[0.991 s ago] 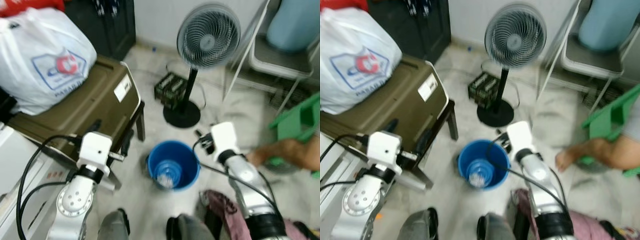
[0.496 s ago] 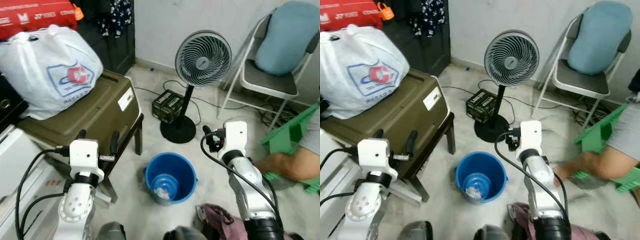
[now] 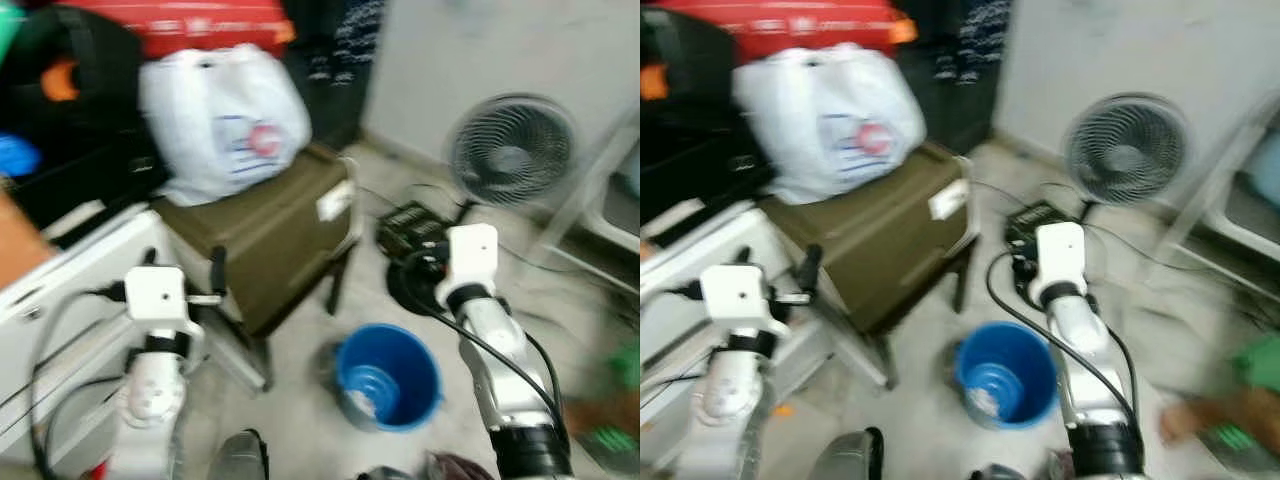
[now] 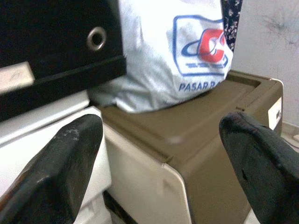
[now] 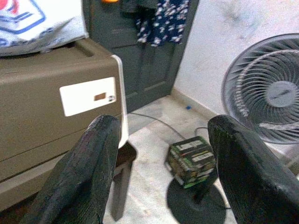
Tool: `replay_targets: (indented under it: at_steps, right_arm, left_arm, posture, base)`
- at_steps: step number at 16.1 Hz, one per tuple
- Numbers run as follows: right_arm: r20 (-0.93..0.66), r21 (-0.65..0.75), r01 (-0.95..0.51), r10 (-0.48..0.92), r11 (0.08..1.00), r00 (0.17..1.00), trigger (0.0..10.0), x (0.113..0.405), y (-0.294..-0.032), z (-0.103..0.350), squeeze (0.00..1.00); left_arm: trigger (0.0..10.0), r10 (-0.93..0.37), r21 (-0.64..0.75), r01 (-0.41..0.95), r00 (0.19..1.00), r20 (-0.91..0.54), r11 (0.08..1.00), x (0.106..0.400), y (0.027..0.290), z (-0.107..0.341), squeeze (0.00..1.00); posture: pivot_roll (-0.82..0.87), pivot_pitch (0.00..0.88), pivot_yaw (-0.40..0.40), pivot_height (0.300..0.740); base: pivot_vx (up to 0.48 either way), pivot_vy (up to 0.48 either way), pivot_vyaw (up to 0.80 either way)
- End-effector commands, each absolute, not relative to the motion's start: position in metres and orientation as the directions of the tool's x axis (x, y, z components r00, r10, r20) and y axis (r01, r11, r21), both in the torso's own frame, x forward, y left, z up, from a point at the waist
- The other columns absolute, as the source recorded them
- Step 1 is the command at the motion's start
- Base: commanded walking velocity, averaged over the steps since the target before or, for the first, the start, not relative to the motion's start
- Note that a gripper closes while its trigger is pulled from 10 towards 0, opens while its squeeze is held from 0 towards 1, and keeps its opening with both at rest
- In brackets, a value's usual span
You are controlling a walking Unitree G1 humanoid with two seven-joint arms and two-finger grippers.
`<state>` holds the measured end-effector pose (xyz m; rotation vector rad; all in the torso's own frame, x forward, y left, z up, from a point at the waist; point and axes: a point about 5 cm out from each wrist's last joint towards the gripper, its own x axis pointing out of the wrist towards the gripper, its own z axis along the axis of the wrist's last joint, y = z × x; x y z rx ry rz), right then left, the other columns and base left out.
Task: Clean up the room
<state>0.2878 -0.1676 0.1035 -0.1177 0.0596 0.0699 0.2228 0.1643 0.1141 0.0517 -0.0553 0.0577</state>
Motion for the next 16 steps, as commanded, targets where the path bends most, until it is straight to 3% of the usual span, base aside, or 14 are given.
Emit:
replay_targets:
  at_steps: [1,16]
  right_arm:
    - [-0.05,-0.107,-0.06,0.055,0.992,0.997,10.0,0.286,-0.169,0.107,0.0]
    - [-0.088,-0.136,-0.08,0.069,0.987,0.994,10.0,0.275,-0.172,0.097,0.0]
  left_arm:
    - [10.0,0.075,0.067,-0.079,0.995,0.065,0.995,0.222,0.171,0.117,0.0]
    - [10.0,0.09,0.086,-0.09,0.996,0.002,0.992,0.199,0.175,0.107,0.0]
  posture:
    - [-0.03,0.034,-0.065,0.74]
    - [-0.01,0.048,-0.069,0.74]
  base:
    - [0.0,0.0,0.8]
    - [0.0,0.0,0.8]
